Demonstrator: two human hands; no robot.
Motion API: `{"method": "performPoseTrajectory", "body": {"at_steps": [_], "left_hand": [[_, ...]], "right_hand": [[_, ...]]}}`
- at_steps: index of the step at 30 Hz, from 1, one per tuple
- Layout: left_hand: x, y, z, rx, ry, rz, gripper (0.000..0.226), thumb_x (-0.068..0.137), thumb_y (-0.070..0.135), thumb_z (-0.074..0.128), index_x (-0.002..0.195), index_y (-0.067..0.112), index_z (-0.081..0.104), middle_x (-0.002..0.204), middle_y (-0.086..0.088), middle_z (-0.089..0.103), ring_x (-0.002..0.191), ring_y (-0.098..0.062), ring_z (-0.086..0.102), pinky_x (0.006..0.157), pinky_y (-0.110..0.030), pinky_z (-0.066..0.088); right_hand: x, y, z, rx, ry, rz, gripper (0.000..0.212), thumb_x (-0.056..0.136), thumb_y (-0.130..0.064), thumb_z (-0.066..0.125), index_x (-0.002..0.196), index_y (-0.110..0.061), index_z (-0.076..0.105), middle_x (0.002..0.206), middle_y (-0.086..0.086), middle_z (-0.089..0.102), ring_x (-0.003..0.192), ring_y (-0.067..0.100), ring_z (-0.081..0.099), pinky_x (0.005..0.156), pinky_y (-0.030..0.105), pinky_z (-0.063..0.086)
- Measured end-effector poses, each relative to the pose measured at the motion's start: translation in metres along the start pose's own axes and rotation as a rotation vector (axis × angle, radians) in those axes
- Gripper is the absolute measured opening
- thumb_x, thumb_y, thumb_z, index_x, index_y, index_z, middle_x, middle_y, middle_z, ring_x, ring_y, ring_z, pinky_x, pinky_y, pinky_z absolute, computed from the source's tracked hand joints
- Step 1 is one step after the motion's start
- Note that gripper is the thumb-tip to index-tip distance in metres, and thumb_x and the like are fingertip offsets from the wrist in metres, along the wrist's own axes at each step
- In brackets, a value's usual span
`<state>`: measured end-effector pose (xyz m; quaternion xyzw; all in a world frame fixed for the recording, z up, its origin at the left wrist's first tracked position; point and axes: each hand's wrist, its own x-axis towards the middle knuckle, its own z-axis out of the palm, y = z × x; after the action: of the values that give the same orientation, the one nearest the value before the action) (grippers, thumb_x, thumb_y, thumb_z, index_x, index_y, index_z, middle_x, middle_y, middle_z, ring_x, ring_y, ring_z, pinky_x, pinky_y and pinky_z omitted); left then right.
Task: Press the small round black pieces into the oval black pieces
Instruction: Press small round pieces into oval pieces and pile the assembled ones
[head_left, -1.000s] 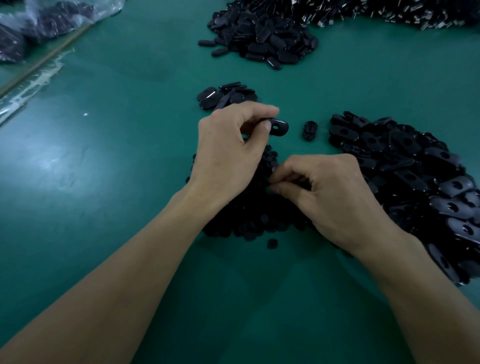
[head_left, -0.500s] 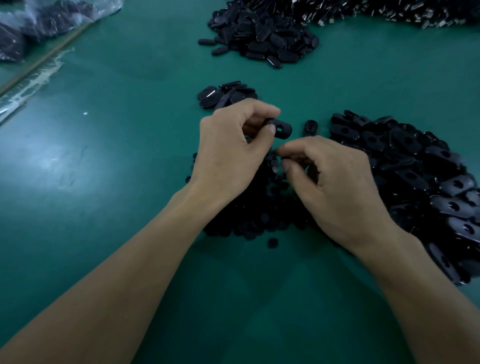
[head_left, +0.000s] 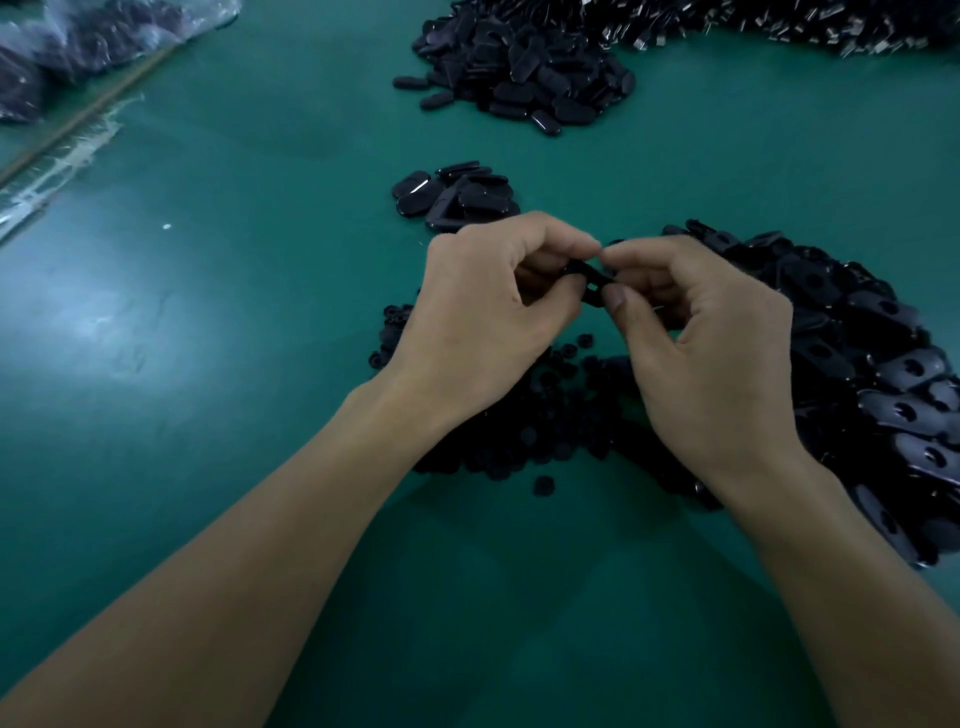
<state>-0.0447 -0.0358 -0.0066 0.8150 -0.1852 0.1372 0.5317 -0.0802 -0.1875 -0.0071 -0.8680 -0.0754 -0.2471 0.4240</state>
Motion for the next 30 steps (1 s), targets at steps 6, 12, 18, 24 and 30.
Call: {"method": "performPoseTrajectory", "body": {"at_steps": [6, 12, 18, 24, 30], "left_hand": [[0.0, -0.0028, 0.0001, 0.008, -0.02, 0.016, 0.02, 0.087, 0.002, 0.072, 0.101, 0.015, 0.077, 0.084, 0.017, 0.072, 0.075, 0.005, 0.069, 0.073, -0.011, 0.052], [-0.0001, -0.0034, 0.0004, -0.017, -0.042, 0.027, 0.019, 0.087, 0.002, 0.072, 0.099, 0.015, 0.077, 0.083, 0.016, 0.073, 0.071, 0.006, 0.069, 0.071, -0.012, 0.053], [-0.001, -0.0041, 0.0001, -0.007, -0.049, 0.038, 0.019, 0.088, 0.002, 0.071, 0.1, 0.015, 0.077, 0.08, 0.018, 0.071, 0.07, 0.008, 0.068, 0.07, -0.011, 0.052], [-0.0013, -0.0028, 0.0005, 0.022, -0.079, 0.044, 0.019, 0.088, 0.002, 0.073, 0.102, 0.013, 0.078, 0.083, 0.021, 0.07, 0.073, 0.011, 0.067, 0.073, -0.01, 0.051], [-0.002, -0.0007, 0.001, 0.046, -0.085, 0.057, 0.019, 0.087, 0.003, 0.074, 0.103, 0.013, 0.079, 0.083, 0.014, 0.073, 0.074, 0.009, 0.066, 0.073, -0.01, 0.05]], "right_hand": [[-0.0004, -0.0026, -0.0024, 0.081, -0.032, 0.104, 0.041, 0.088, -0.012, 0.076, 0.089, -0.038, 0.045, 0.079, -0.015, 0.065, 0.08, 0.0, 0.066, 0.07, 0.013, 0.051], [0.0, -0.0024, -0.0035, 0.075, -0.019, 0.146, 0.046, 0.086, -0.014, 0.078, 0.081, -0.038, 0.04, 0.078, -0.01, 0.067, 0.078, 0.004, 0.069, 0.067, 0.017, 0.053], [0.0002, -0.0006, -0.005, 0.108, -0.02, 0.218, 0.038, 0.088, -0.016, 0.073, 0.079, -0.037, 0.043, 0.082, -0.003, 0.07, 0.077, 0.014, 0.07, 0.07, 0.043, 0.057], [-0.0011, -0.0025, -0.0025, 0.044, -0.023, 0.158, 0.042, 0.088, -0.011, 0.074, 0.078, -0.035, 0.041, 0.082, -0.007, 0.069, 0.073, 0.011, 0.067, 0.063, 0.028, 0.053], [-0.0017, -0.0024, -0.0036, 0.007, 0.039, 0.147, 0.045, 0.085, -0.011, 0.077, 0.075, -0.029, 0.037, 0.074, -0.011, 0.068, 0.067, 0.006, 0.063, 0.057, 0.013, 0.046]]}}
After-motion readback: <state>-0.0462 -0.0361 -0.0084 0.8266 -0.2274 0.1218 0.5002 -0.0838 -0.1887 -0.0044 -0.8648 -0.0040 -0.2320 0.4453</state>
